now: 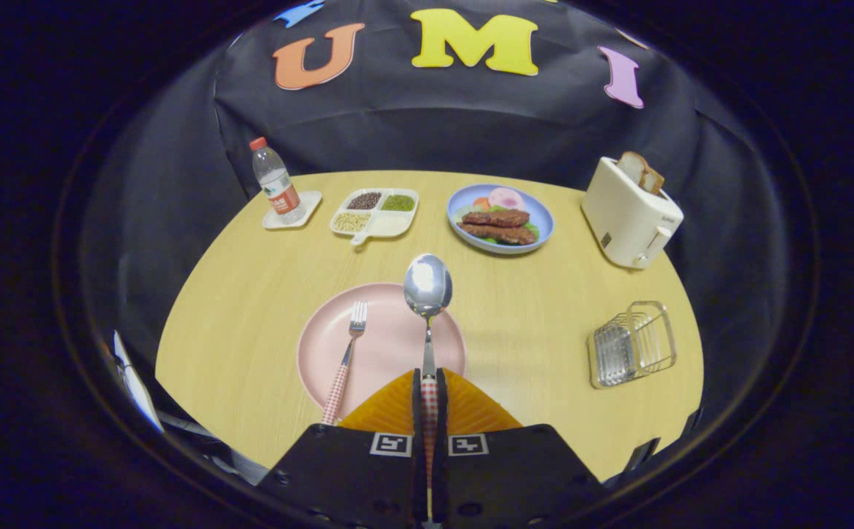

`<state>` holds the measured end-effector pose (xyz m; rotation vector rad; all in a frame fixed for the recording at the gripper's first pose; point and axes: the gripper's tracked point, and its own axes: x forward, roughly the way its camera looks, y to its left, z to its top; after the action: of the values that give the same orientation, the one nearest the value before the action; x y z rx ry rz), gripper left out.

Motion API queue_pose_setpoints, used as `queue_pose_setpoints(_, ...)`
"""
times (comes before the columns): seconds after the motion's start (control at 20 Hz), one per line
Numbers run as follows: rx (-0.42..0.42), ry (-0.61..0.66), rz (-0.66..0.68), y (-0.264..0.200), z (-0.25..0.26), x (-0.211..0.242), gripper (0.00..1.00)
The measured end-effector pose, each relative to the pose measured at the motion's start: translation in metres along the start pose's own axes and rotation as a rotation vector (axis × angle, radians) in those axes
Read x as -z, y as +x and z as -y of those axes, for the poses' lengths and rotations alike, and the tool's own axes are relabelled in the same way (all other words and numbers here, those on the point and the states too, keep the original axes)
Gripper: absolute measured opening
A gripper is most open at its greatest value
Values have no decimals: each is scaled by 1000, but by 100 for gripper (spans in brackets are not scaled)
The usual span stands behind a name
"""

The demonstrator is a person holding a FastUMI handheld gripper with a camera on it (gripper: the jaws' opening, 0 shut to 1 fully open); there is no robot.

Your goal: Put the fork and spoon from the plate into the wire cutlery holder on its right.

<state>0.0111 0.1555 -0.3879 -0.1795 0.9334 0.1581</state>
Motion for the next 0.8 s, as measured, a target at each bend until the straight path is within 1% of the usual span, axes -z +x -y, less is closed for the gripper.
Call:
queue_pose_setpoints(0.2, -1, -14, 36, -33, 36, -16, 3)
queue_pose_setpoints(0.4, 7, 7, 46, -49, 74, -21, 3)
queue_pose_setpoints(0.7, 94, 96, 1, -59, 148, -22, 3)
queue_pose_setpoints(0.8, 109, 126, -17, -63, 170, -23, 3)
